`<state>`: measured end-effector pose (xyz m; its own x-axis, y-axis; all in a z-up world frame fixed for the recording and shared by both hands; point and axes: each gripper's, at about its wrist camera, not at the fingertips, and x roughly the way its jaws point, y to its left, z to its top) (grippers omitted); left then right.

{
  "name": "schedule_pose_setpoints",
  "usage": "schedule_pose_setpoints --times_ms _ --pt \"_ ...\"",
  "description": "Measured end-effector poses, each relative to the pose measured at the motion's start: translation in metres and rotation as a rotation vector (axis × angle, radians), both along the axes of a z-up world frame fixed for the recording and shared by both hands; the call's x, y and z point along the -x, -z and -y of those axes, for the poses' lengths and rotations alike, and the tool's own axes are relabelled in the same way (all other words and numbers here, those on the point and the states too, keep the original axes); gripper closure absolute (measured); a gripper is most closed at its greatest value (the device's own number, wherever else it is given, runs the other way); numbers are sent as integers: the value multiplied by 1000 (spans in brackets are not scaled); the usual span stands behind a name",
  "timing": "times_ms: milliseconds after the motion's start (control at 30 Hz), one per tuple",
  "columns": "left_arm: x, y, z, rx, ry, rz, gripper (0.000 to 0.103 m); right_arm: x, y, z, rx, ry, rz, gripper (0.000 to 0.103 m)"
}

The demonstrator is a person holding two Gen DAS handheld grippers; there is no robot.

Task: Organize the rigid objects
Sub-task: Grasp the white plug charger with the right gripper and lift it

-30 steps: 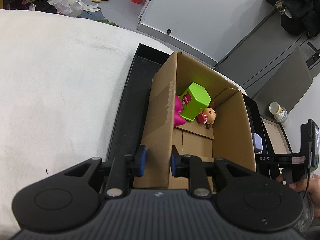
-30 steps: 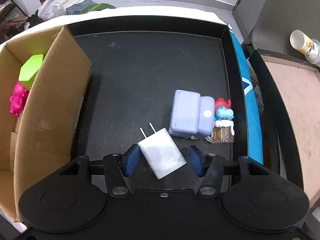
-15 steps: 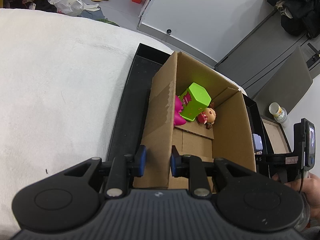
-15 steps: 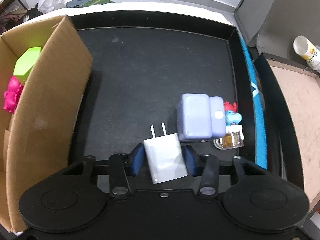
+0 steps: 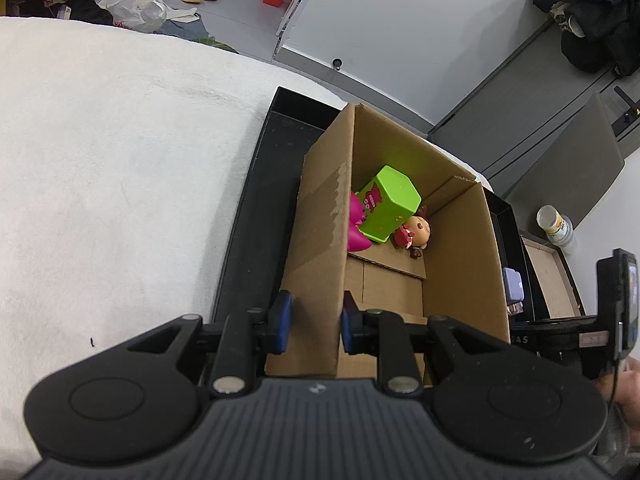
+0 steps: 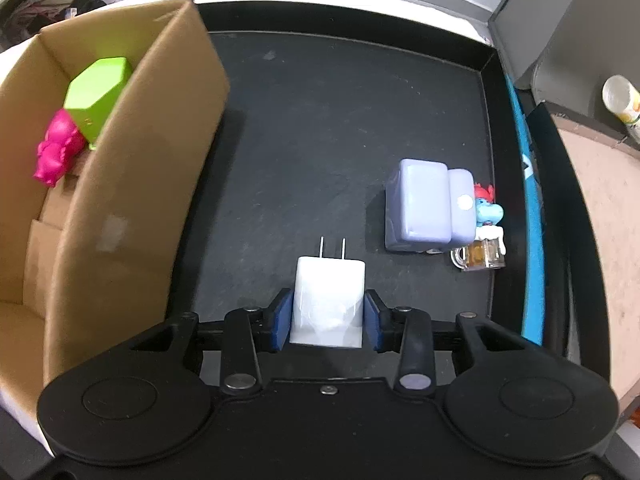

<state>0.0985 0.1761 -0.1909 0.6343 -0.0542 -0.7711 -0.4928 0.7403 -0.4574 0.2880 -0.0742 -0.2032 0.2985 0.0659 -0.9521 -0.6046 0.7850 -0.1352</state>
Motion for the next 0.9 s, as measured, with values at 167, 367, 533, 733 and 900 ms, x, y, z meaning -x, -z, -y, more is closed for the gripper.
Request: schedule_pose_setpoints --times_ms 167,367,533,733,900 --pt "0 0 0 1 -1 0 80 6 -12 0 66 44 19 67" --pt "0 0 0 -1 1 0 80 19 -29 -8 47 -2 38 67" --pt "0 0 0 -1 1 0 80 30 -42 -19 47 -37 62 67" --pt "0 0 0 -1 1 0 80 34 -62 -31 23 -71 99 67" --pt "0 0 0 -1 1 0 80 36 -81 -41 1 -93 131 67"
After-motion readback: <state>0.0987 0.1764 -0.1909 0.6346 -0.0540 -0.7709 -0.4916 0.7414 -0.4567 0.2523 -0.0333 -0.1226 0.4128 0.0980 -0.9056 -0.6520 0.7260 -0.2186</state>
